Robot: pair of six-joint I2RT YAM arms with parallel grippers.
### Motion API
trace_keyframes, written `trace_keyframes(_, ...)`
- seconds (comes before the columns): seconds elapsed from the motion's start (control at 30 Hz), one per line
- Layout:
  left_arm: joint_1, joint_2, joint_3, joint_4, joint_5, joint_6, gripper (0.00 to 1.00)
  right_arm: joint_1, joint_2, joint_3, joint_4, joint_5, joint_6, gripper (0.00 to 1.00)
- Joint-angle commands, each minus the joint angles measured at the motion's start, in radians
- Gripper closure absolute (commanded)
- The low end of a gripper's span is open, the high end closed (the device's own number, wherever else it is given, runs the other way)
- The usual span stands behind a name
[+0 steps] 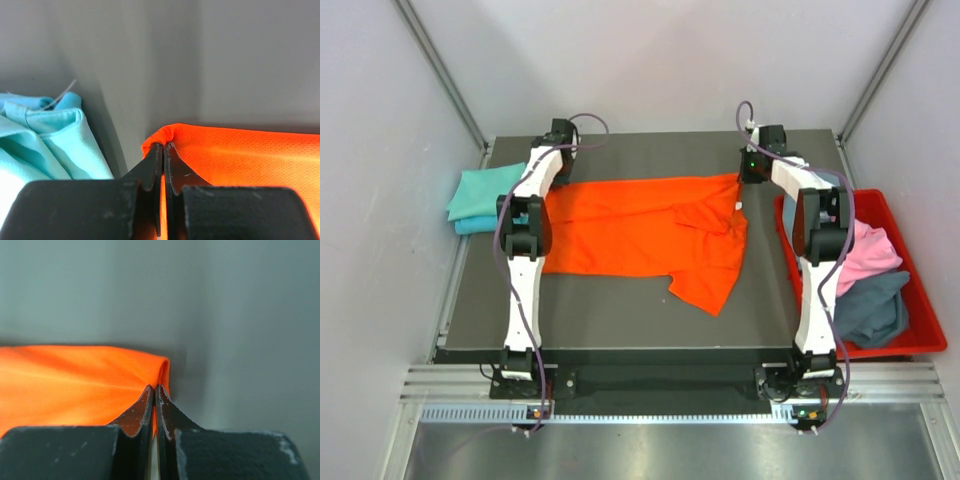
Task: Fold and stack the t-shirts
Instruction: Fold the tshirt
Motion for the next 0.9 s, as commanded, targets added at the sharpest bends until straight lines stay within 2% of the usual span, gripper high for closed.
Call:
trace_keyframes(0.0, -0.006, 0.05, 0.038, 0.091, -0.003, -0.015, 1.0, -0.018, 0.021, 0.068, 0.049, 0.043, -0.03, 1.0)
trace_keyframes(0.23, -0.016, 0.064, 0.069, 0.117, -0.028, -0.029, 1.0, -0.015, 0.023, 0.074, 0.053, 0.043, -0.043, 1.0)
trace_keyframes(0.3, -0.022, 0.058, 0.075, 0.115, -0.037, -0.035, 0.97, -0.008, 0.012, 0.071, 0.053, 0.03, -0.052, 1.0)
trace_keyframes(0.33, -0.028, 0.039, 0.072, 0.112, -0.04, -0.041, 0.94, -0.003, 0.004, 0.068, 0.052, 0.023, -0.058, 0.98)
trace_keyframes(0.37, -0.031, 0.027, 0.074, 0.109, -0.047, -0.047, 0.76, 0.0, -0.003, 0.065, 0.049, 0.015, -0.063, 0.94)
trace_keyframes(0.4, -0.032, 0.015, 0.071, 0.105, -0.052, -0.056, 0.67, 0.006, -0.026, 0.06, 0.039, 0.004, -0.061, 0.89)
trace_keyframes(0.43, -0.037, -0.019, 0.059, 0.105, -0.057, -0.059, 0.58, 0.017, -0.039, 0.054, 0.033, 0.001, -0.101, 0.74)
trace_keyframes(0.5, -0.039, -0.054, 0.045, 0.105, -0.067, -0.066, 0.42, 0.026, -0.09, 0.021, 0.018, -0.011, -0.109, 0.59)
trace_keyframes(0.53, -0.04, -0.089, 0.034, 0.103, -0.072, -0.067, 0.4, 0.032, -0.112, -0.011, 0.013, -0.01, -0.112, 0.54)
trace_keyframes(0.7, -0.04, -0.212, -0.014, 0.088, -0.1, -0.084, 0.31, 0.035, -0.3, -0.14, 0.007, 0.033, -0.116, 0.48)
trace_keyframes(0.8, -0.04, -0.323, -0.105, 0.063, -0.091, -0.101, 0.28, 0.035, -0.432, -0.242, 0.006, 0.04, -0.144, 0.46)
trace_keyframes(0.87, -0.04, -0.431, -0.249, 0.059, -0.042, -0.101, 0.29, 0.039, -0.491, -0.318, 0.0, 0.004, -0.21, 0.46)
